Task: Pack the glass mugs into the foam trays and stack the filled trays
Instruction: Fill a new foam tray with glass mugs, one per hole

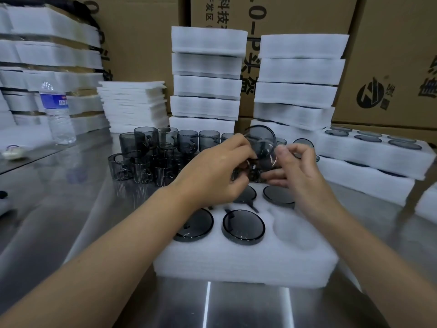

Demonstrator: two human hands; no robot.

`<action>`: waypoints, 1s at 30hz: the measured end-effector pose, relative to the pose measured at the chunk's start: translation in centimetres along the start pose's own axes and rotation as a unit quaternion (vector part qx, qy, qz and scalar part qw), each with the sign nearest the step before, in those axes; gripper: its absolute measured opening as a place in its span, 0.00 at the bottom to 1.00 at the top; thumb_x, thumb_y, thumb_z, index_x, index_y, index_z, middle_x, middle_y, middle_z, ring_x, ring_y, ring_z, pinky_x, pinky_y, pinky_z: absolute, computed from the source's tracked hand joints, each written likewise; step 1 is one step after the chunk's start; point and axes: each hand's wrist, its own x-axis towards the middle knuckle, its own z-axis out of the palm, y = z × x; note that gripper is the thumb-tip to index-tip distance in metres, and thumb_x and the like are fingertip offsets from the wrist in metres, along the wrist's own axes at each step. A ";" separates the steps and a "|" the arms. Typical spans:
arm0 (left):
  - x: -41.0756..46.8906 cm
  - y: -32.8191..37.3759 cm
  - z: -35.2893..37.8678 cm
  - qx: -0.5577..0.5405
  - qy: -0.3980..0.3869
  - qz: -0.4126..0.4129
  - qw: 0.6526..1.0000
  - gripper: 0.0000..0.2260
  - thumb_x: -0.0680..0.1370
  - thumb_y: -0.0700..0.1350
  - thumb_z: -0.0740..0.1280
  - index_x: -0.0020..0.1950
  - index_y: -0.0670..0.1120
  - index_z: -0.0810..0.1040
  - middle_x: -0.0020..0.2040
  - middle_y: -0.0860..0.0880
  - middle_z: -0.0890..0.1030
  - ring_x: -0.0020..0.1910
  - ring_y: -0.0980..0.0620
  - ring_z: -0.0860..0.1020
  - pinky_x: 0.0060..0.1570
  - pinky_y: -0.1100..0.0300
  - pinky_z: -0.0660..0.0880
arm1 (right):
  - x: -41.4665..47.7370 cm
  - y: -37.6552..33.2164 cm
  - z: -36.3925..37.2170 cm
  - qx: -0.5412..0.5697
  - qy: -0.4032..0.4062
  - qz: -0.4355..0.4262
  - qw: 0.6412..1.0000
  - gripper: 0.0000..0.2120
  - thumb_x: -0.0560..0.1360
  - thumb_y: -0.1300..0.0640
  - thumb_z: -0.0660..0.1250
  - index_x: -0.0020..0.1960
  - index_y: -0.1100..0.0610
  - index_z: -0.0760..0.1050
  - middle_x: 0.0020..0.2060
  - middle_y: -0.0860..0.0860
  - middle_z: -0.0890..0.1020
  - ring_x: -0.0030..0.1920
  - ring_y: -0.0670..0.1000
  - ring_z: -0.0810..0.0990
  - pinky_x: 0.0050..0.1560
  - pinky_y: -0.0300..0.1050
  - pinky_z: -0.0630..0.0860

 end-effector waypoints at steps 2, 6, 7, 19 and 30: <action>-0.1 0.2 0.0 0.014 -0.017 0.017 1.000 0.10 0.72 0.39 0.65 0.51 0.38 0.78 0.53 0.46 0.76 0.38 0.42 0.78 0.36 0.48 0.76 | 0.2 0.0 -0.2 0.021 0.021 0.001 1.000 0.20 0.68 0.36 0.65 0.52 0.46 0.65 0.34 0.39 0.82 0.36 0.46 0.83 0.41 0.41 0.80; -0.4 0.2 0.0 -0.036 -0.008 0.001 0.999 0.08 0.72 0.39 0.65 0.49 0.41 0.79 0.56 0.48 0.75 0.39 0.47 0.79 0.38 0.49 0.77 | 0.4 0.4 -0.5 0.067 0.033 0.039 0.996 0.10 0.76 0.52 0.68 0.52 0.50 0.68 0.30 0.44 0.81 0.32 0.46 0.81 0.36 0.41 0.79; -0.5 0.2 -0.1 -0.059 -0.007 -0.013 0.998 0.10 0.72 0.41 0.64 0.51 0.43 0.78 0.58 0.51 0.73 0.40 0.50 0.79 0.39 0.49 0.77 | 0.5 0.3 -0.5 0.084 0.037 0.049 0.995 0.10 0.76 0.55 0.67 0.53 0.51 0.68 0.31 0.48 0.82 0.32 0.48 0.81 0.35 0.41 0.79; -0.8 -0.7 0.2 -0.100 -0.045 -0.089 0.990 0.40 0.64 0.60 0.76 0.70 0.61 0.60 0.63 0.63 0.61 0.47 0.61 0.76 0.43 0.55 0.78 | 0.5 -0.1 -0.8 0.181 0.030 0.092 0.979 0.21 0.64 0.51 0.70 0.54 0.56 0.72 0.40 0.59 0.83 0.38 0.54 0.85 0.38 0.43 0.80; -0.9 -1.2 0.4 -0.120 -0.016 -0.093 0.988 0.37 0.65 0.56 0.77 0.70 0.61 0.63 0.60 0.64 0.66 0.49 0.61 0.75 0.43 0.57 0.77 | 0.4 -0.1 -0.9 0.189 0.012 0.083 0.978 0.19 0.63 0.55 0.70 0.52 0.56 0.72 0.39 0.54 0.84 0.38 0.52 0.84 0.42 0.43 0.81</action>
